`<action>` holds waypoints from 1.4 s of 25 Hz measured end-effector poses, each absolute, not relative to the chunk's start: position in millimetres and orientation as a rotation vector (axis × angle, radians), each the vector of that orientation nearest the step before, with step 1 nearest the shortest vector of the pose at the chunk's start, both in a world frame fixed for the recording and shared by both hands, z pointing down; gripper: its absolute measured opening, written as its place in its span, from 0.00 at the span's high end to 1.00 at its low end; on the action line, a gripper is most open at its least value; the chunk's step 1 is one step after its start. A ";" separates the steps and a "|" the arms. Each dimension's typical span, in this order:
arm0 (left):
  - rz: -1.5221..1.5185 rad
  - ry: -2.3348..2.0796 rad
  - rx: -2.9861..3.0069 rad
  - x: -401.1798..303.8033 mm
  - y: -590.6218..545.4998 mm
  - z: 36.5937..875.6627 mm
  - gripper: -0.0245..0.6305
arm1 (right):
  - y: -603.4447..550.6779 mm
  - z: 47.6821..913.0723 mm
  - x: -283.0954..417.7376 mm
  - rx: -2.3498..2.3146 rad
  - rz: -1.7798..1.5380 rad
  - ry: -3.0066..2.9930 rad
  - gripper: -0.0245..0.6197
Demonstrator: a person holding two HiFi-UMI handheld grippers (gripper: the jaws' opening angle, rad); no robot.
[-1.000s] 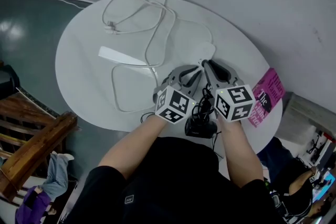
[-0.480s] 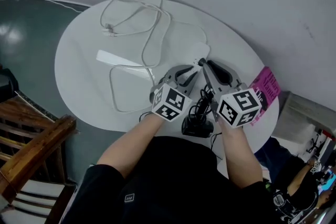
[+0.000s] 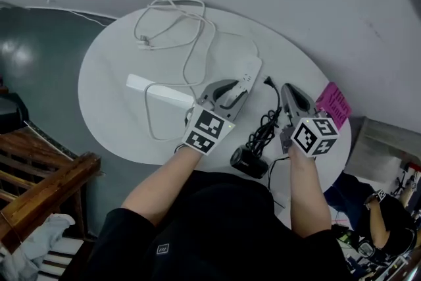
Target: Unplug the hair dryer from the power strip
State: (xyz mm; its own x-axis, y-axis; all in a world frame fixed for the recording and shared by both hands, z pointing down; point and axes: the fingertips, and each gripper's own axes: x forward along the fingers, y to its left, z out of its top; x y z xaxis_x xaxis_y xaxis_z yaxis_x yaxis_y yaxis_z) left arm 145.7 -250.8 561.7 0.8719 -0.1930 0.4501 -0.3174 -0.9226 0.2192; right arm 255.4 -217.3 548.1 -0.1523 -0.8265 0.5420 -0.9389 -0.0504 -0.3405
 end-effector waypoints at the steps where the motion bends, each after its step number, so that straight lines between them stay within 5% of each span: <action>1: 0.609 -0.396 2.755 142.1 -251.9 557.5 0.77 | -214.9 550.8 260.0 1.937 0.990 -2.027 0.91; 35: 0.303 -0.551 2.903 56.2 -226.2 426.5 0.86 | -96.0 411.5 250.6 2.282 0.668 -2.083 0.91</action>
